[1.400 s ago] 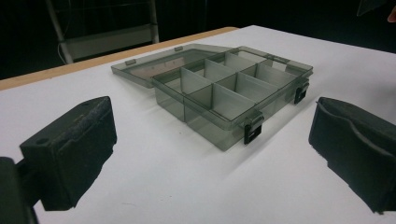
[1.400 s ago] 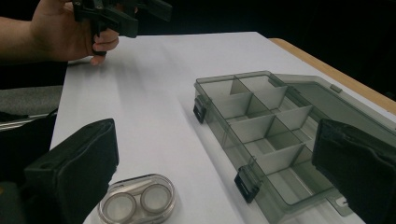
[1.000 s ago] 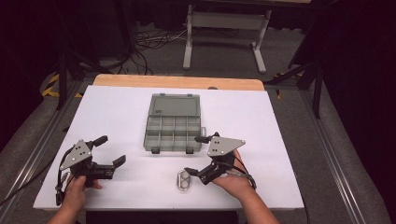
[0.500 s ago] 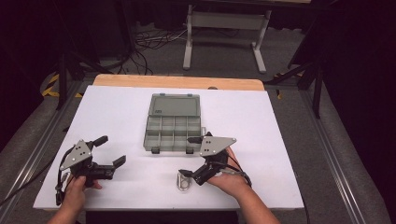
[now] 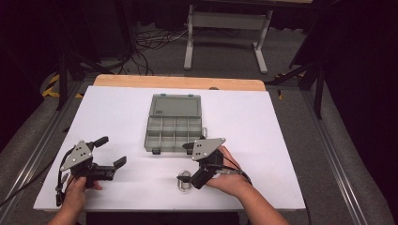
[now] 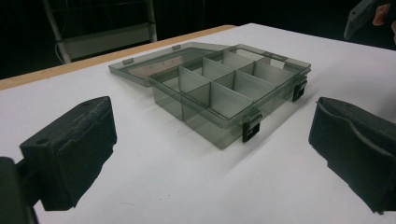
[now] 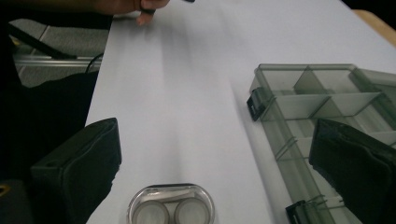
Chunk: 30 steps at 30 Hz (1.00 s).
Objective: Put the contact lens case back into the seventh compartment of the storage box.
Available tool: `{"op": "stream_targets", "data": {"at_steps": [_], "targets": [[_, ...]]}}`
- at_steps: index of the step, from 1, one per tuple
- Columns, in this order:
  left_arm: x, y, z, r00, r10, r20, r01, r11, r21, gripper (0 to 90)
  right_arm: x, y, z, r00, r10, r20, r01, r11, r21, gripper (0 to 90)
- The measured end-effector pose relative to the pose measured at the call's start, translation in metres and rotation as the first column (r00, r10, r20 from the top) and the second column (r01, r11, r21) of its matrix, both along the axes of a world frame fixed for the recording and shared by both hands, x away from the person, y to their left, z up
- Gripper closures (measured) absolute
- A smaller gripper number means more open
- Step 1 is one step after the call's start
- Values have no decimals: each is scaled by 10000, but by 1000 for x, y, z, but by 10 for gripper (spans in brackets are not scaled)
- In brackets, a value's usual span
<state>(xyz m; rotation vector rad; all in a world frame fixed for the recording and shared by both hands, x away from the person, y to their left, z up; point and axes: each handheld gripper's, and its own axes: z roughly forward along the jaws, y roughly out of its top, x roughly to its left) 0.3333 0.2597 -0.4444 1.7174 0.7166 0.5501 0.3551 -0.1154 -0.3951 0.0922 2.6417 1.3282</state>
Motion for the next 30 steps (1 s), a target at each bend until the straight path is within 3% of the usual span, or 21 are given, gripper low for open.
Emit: {"op": "stream_targets", "data": {"at_steps": [4,13,30], "targets": [[0,0,0,10000,7,4,-7,10000,9,17,0,5,-4,9995,195,-229,-208,9981,-584,45],[0,0,0,10000,-2,8,2,10000,13,17,0,11,-10,9975,466,-535,-529,9912,-1213,60],[0,0,0,10000,-47,-4,47,10000,16,17,-3,18,-21,9923,699,-1024,-940,9627,-2539,75]]}}
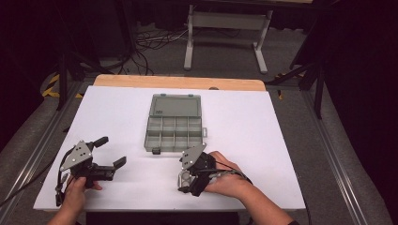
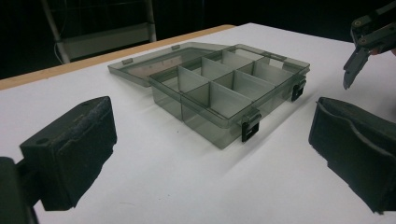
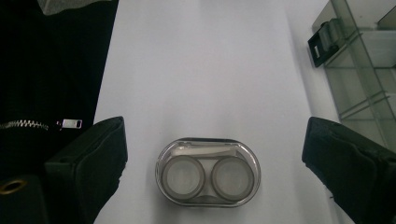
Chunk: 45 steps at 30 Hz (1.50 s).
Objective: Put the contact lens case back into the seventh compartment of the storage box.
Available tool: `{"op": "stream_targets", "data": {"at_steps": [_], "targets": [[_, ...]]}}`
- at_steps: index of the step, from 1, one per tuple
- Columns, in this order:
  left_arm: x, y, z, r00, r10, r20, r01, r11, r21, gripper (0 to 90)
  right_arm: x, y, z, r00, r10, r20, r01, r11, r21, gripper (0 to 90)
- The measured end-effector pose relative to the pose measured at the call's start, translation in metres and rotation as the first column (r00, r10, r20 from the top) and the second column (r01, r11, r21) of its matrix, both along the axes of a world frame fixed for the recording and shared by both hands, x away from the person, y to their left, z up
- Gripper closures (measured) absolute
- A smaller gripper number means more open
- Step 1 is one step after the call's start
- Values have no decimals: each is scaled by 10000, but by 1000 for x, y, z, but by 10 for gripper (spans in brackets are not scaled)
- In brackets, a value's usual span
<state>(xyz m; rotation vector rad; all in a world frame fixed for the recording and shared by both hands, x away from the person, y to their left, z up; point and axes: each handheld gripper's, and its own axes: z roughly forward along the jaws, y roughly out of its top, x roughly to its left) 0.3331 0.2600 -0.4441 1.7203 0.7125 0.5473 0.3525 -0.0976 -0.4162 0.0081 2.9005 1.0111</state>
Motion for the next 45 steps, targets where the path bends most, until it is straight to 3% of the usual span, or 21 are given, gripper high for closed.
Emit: {"op": "stream_targets", "data": {"at_steps": [9,27,31,39,45], "targets": [[0,0,0,10000,-44,-15,44,10000,1,17,-2,5,-8,9996,157,-245,-177,9964,-834,81],[0,0,0,10000,-63,-25,63,10000,6,17,2,8,-18,9982,217,-563,-307,9858,-1652,129],[0,0,0,10000,-57,-24,57,10000,11,17,2,9,-19,9983,214,-545,-308,9834,-1786,163],[0,1,0,10000,4,36,-4,10000,-32,17,2,10,-21,9995,321,-53,-325,9758,-2162,258],[0,1,0,10000,-6,49,6,10000,-19,17,1,10,-21,9994,347,56,-326,9754,-2182,265]]}}
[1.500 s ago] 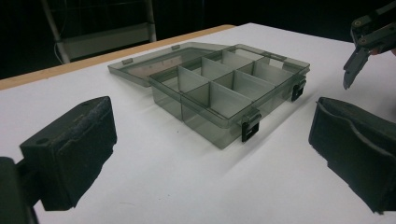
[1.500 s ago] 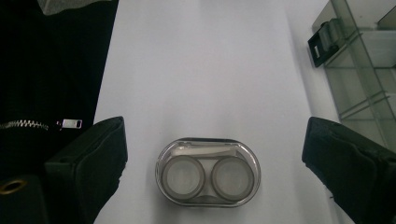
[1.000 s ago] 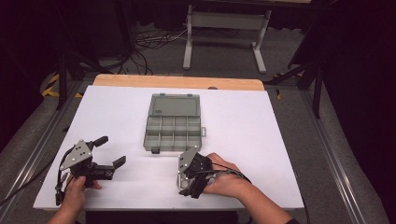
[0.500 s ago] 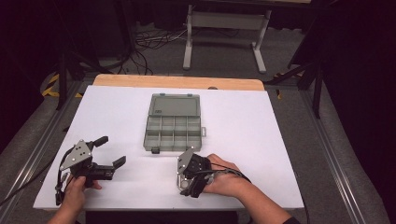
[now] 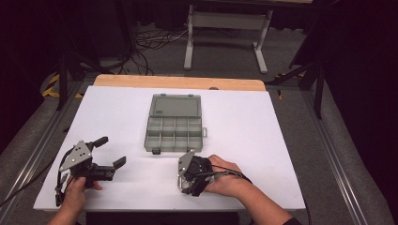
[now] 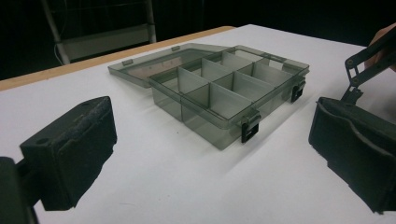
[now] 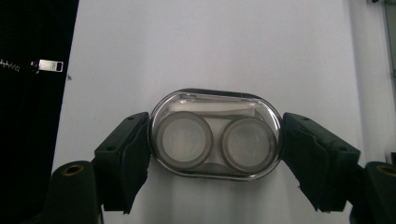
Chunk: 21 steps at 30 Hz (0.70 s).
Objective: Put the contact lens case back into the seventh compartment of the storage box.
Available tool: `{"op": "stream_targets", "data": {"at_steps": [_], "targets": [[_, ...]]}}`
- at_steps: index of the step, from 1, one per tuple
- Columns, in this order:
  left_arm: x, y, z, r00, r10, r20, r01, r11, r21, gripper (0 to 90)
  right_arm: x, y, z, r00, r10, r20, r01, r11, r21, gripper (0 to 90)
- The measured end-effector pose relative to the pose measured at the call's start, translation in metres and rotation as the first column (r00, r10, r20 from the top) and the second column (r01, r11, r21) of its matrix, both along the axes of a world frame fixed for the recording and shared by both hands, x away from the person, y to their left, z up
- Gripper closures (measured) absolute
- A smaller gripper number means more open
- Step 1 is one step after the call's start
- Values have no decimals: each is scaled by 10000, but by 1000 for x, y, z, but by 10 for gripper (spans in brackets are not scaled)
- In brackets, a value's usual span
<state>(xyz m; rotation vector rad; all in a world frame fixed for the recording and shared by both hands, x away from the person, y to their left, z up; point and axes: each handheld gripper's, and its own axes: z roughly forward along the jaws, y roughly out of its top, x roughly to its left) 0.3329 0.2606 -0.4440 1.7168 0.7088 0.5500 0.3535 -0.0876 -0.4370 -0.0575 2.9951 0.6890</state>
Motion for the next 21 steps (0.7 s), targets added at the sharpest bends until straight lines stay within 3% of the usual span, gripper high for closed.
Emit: {"op": "stream_targets", "data": {"at_steps": [14,21], "targets": [[0,0,0,10000,-33,-13,33,10000,-16,17,-1,-2,7,9997,-8,255,4,9999,152,265],[0,0,0,10000,-39,-14,39,10000,-27,17,-2,-4,17,9981,-71,606,39,9986,535,265]]}}
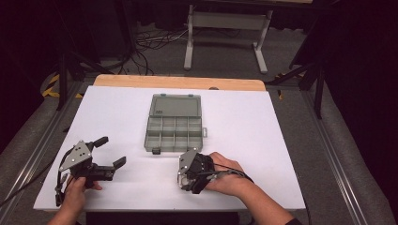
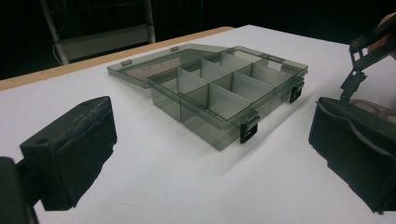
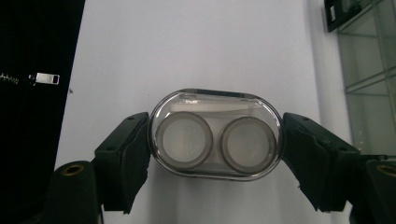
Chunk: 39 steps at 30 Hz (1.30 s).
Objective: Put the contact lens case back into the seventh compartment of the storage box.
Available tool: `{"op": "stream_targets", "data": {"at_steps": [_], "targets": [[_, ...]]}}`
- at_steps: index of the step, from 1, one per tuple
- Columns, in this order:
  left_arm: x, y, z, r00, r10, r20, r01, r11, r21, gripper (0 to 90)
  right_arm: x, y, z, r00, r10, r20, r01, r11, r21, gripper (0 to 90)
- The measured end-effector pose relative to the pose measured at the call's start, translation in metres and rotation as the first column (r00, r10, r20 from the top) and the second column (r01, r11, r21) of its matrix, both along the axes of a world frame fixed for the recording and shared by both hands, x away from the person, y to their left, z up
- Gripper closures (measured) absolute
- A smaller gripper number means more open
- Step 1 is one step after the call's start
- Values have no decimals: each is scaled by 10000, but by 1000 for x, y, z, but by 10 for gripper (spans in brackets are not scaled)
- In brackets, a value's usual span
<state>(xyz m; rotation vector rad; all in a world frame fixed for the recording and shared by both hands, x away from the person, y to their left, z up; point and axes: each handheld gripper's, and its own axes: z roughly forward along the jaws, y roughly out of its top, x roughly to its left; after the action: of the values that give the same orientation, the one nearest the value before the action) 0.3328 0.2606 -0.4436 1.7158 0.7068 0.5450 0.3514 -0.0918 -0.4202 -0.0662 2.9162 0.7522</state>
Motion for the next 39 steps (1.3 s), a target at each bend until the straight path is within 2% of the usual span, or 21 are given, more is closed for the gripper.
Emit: {"op": "stream_targets", "data": {"at_steps": [10,21,29,39], "targets": [[0,0,0,10000,-15,-4,15,10000,-14,17,-1,-6,12,9994,-97,335,72,9974,719,265],[0,0,0,10000,-16,-5,16,10000,-25,18,-1,-12,23,9970,-186,751,68,9880,1545,265],[0,0,0,10000,-18,-9,18,10000,-34,18,2,-16,28,9965,-264,790,107,9812,1926,265],[0,0,0,10000,-15,-23,14,10000,-68,17,7,-17,38,9946,-394,962,193,9791,2024,265]]}}
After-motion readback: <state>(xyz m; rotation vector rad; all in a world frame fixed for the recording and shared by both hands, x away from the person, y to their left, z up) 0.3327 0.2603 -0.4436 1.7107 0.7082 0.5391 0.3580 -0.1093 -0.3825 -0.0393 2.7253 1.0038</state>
